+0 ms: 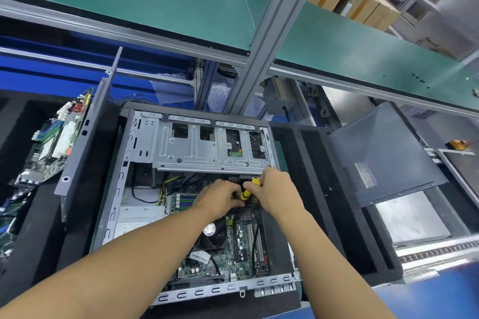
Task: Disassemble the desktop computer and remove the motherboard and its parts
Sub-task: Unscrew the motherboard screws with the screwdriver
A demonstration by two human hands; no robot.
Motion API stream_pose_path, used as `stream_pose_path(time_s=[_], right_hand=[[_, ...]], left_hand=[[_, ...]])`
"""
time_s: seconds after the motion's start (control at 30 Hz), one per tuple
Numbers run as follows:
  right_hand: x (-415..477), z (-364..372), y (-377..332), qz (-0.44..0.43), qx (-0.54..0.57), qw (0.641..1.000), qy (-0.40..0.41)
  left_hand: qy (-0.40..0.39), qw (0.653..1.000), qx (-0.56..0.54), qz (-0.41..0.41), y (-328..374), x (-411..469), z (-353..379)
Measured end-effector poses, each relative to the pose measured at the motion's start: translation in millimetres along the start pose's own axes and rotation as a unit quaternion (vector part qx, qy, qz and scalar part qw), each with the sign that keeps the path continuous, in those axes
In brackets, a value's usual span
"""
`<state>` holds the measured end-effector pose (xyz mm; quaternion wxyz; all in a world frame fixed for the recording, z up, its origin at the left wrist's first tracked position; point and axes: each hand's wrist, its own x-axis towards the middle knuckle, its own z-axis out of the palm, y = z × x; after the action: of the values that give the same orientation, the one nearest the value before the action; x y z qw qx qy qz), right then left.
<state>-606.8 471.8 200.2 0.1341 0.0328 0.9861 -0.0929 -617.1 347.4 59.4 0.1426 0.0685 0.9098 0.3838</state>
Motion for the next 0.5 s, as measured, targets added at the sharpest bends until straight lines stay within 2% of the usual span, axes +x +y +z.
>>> stream_pose_path(time_s=[0.23,0.37,0.5], right_hand=[[5,-2,-3,-0.106,-0.02,0.994,-0.025],[10,-6,0,-0.119,0.002,0.992,-0.053],[12,-6,-1,-0.09,0.009,0.995,-0.032]], left_hand=[[0.0,0.999,0.036,0.032,-3,-2,-1],[0.003,0.999,0.039,0.023,-1,-3,-2],[0.022,0.998,0.058,0.012,1,-2,0]])
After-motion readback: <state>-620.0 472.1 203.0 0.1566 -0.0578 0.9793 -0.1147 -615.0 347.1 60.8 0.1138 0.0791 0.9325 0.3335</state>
